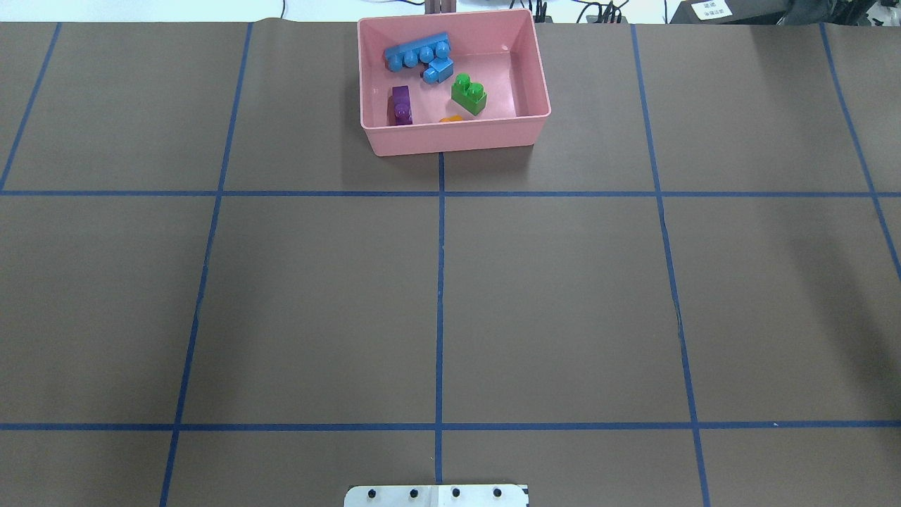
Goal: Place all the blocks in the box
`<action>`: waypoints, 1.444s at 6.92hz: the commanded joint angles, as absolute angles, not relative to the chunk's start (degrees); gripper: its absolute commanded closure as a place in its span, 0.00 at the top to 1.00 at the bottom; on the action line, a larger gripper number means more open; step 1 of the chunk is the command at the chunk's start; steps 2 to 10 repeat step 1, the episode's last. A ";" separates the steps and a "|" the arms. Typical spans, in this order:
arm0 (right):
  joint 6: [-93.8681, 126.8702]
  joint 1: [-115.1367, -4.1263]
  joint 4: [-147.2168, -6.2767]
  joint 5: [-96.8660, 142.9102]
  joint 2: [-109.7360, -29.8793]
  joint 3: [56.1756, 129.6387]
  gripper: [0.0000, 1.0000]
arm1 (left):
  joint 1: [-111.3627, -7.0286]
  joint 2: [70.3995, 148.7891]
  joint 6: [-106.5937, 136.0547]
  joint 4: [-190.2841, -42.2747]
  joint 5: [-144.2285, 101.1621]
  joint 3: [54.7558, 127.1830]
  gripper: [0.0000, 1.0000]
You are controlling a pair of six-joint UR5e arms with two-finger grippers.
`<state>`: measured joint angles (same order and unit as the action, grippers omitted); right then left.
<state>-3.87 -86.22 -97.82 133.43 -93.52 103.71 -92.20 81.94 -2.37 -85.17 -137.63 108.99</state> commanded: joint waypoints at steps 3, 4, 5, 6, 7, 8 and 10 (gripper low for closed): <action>-3.87 -86.22 -97.82 133.42 -93.43 103.71 1.00 | -92.20 81.91 -2.37 -85.17 -137.72 109.25 1.00; -3.87 -86.22 -97.82 133.42 -93.43 103.71 1.00 | -92.20 81.91 -2.37 -85.17 -137.72 109.25 1.00; -3.87 -86.22 -97.82 133.42 -93.43 103.71 1.00 | -92.20 81.91 -2.37 -85.17 -137.72 109.25 1.00; -3.87 -86.22 -97.82 133.42 -93.43 103.71 1.00 | -92.20 81.91 -2.37 -85.17 -137.72 109.25 1.00; -3.87 -86.22 -97.82 133.42 -93.43 103.71 1.00 | -92.20 81.91 -2.37 -85.17 -137.72 109.25 1.00; -3.87 -86.22 -97.82 133.42 -93.43 103.71 1.00 | -92.20 81.91 -2.37 -85.17 -137.72 109.25 1.00; -3.87 -86.22 -97.82 133.42 -93.43 103.71 1.00 | -92.20 81.91 -2.37 -85.17 -137.72 109.25 1.00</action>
